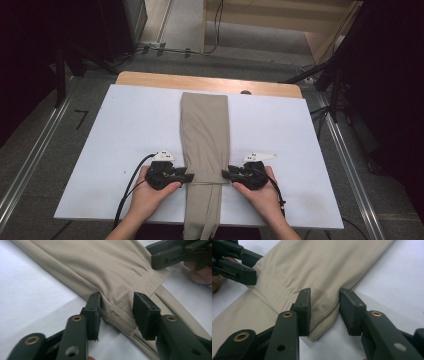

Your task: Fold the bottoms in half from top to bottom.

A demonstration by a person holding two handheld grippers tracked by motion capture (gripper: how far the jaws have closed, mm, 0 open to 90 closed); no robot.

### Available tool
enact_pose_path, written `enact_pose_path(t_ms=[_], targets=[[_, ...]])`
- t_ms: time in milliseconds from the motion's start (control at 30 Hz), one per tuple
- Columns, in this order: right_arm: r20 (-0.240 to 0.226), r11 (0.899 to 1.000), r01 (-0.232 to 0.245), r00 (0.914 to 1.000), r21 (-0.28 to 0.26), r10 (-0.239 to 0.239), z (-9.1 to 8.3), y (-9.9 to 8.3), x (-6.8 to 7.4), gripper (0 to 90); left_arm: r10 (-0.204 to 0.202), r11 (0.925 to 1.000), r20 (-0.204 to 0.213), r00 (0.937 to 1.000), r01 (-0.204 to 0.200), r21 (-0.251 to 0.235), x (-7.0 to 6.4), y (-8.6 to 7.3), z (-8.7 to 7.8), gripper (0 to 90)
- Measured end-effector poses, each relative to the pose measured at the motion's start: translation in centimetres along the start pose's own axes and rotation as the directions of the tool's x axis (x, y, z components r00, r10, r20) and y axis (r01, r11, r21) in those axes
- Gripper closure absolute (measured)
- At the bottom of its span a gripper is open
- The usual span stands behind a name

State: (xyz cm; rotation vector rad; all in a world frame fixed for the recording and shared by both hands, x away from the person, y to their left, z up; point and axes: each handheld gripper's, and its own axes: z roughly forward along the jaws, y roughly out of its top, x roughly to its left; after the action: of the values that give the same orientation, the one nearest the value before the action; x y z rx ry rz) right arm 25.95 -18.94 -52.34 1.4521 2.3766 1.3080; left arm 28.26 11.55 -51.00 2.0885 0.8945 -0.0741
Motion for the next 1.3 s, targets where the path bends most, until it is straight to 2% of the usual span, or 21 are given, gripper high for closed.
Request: enact_pose_path(t_ms=[133,300,400,500,800,967,1100,1300], targets=[[-0.036,1.0,0.006,0.9993,0.006,-0.006,0.0,0.0,-0.1,70.1,0.006,1.0,-0.003,1.0,-0.006,-0.002,0.0,0.0,0.1,67.8],[-0.035,1.0,0.028,0.999,0.007,-0.027,0.0,0.0,0.1,75.5,0.01,0.9999,-0.005,0.9999,-0.01,-0.004,-0.1,0.0,0.1,72.1],[-0.014,0.999,0.039,0.9991,-0.001,-0.039,0.1,-0.1,0.3,80.5,0.015,0.9998,-0.003,0.9999,-0.015,-0.012,-0.1,-0.1,0.1,74.9],[0.016,0.997,0.076,0.997,-0.008,-0.076,0.2,-0.1,0.7,85.9,0.023,0.9995,-0.002,0.9997,-0.023,-0.02,-0.2,-0.1,-0.1,78.1],[0.017,0.994,0.101,0.9948,-0.036,-0.101,0.0,-0.2,0.9,87.6,0.032,0.9987,-0.004,0.9995,-0.032,-0.039,-0.3,0.0,-0.2,81.8],[0.0,0.991,0.113,0.9936,-0.073,-0.113,-0.4,-0.2,0.8,87.8,0.036,0.9974,0.02,0.9991,-0.035,-0.062,-0.2,0.0,-0.5,82.5],[-0.009,0.988,0.128,0.9916,-0.09,-0.129,-0.7,-0.1,1.0,87.8,0.047,0.9958,0.033,0.9984,-0.044,-0.081,-0.1,0.1,-1.0,82.8],[-0.025,0.987,0.123,0.9916,-0.103,-0.127,-1.0,0.1,1.6,87.8,0.057,0.9932,0.036,0.9977,-0.053,-0.103,-0.5,0.2,-1.9,83.0]])
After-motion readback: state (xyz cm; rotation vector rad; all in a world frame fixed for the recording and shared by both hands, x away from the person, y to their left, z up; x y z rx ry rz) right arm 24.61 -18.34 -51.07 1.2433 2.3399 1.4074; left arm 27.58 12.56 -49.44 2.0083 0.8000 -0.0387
